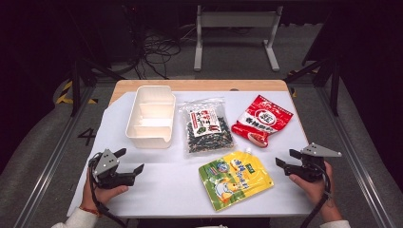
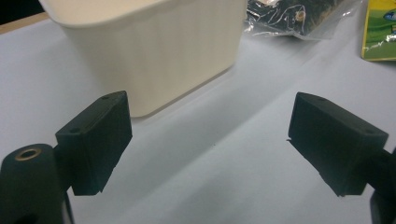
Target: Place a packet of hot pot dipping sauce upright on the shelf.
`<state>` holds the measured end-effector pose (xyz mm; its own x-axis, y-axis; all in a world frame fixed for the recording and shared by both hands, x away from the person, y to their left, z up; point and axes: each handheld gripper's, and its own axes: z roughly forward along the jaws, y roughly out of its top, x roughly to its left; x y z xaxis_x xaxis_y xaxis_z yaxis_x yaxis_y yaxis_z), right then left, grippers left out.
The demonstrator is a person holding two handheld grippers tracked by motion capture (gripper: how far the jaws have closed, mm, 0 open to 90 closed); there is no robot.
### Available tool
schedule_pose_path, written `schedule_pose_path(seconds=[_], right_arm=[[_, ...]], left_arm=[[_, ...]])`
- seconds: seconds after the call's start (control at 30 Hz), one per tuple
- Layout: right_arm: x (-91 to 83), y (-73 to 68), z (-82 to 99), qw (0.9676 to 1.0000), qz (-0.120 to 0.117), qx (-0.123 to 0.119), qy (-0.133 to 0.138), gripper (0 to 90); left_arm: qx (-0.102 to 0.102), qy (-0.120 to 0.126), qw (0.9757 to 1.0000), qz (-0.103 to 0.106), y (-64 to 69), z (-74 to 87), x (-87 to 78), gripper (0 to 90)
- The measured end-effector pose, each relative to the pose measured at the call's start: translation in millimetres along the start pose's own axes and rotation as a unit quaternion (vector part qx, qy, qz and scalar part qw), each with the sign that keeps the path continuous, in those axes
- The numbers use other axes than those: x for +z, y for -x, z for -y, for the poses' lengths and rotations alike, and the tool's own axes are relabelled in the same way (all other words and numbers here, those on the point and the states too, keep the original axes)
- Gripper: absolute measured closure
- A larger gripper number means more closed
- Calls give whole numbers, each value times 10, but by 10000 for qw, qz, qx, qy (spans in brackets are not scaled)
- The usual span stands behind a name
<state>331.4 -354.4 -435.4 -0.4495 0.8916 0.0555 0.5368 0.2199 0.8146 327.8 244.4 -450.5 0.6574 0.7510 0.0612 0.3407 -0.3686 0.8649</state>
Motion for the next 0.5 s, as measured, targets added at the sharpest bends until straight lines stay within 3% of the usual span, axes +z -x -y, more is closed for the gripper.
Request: schedule_pose_path(seconds=[0.2, 0.33, 0.43, 0.5], right_arm=[[107, 74, -188, 9988, -186, 428, 173, 333], [282, 126, -329, 9973, -224, 694, 97, 306], [421, 193, -435, 9933, -344, 1099, 136, 287], [516, 212, -484, 9913, -298, 1284, 70, 273]], left_arm=[[36, -142, 9999, 87, 17, 21, 23, 155], [74, -197, 9998, 40, 16, 49, -1, 155], [124, -231, 9997, 5, 17, 64, -16, 155], [101, -218, 9997, -9, 32, 54, -24, 155]])
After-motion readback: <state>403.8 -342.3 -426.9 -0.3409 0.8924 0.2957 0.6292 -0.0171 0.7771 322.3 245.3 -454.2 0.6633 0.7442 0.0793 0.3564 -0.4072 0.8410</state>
